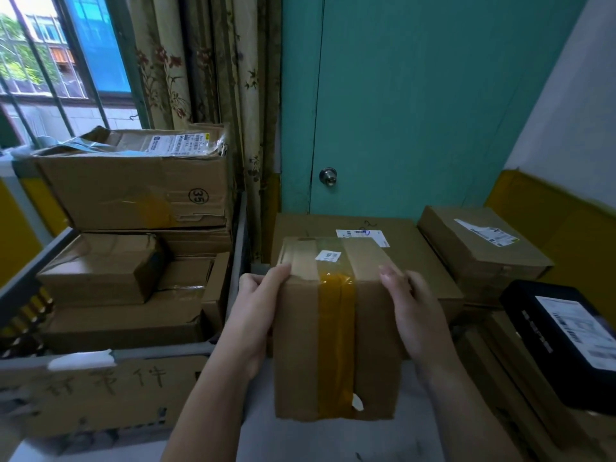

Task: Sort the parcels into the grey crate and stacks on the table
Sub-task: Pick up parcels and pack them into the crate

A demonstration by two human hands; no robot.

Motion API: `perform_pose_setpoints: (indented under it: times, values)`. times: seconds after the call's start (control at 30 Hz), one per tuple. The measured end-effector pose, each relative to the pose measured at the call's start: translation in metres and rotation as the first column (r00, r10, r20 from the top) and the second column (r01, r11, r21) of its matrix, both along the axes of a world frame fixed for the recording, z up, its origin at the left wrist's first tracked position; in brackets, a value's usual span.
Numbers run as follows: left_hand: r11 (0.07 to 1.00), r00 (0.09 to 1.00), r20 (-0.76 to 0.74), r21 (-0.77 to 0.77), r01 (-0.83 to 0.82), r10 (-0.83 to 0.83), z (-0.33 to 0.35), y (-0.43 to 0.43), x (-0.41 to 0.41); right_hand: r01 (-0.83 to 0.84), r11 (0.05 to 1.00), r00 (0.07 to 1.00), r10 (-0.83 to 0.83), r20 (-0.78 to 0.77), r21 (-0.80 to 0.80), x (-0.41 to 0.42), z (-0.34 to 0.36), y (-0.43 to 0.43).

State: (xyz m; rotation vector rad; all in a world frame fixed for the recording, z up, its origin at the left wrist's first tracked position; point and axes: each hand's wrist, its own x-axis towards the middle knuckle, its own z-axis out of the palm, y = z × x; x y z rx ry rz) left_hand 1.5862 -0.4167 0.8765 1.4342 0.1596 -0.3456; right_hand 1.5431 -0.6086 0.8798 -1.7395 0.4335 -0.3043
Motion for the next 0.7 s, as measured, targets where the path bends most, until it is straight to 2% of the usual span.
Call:
perform_pose_setpoints:
  times: [0.1,0.17,0.27,0.4,0.5,0.7]
  values:
    - [1.000,1.000,-0.011,-0.013,-0.024,0.024,0.001,0.001,-0.002,-0.010,1.000,0.999,0.011,0.031,-0.021,-0.003,0.002,0.003]
    - [1.000,0.999,0.034,-0.019,0.001,0.000,0.004,0.003,-0.005,-0.011,0.999,0.999,0.012,0.044,-0.030,-0.005,0.005,0.005]
    - [0.990,0.987,0.140,0.125,0.067,-0.085,0.010,0.004,-0.009,-0.041,0.999,0.997,0.043,0.061,-0.035,-0.011,0.008,0.012]
    - [0.965,0.961,0.276,0.258,-0.053,-0.021,0.015,-0.001,-0.013,-0.067,0.997,0.996,0.065,0.064,0.027,-0.018,0.008,0.025]
    - [0.953,0.932,0.363,0.282,-0.112,0.002,0.012,-0.007,-0.015,-0.003,0.999,0.995,0.008,0.096,-0.049,-0.019,0.004,0.028]
    - [0.958,0.922,0.387,0.250,-0.138,0.032,0.005,-0.014,-0.021,0.097,0.995,0.982,-0.100,0.158,0.024,-0.017,-0.008,0.030]
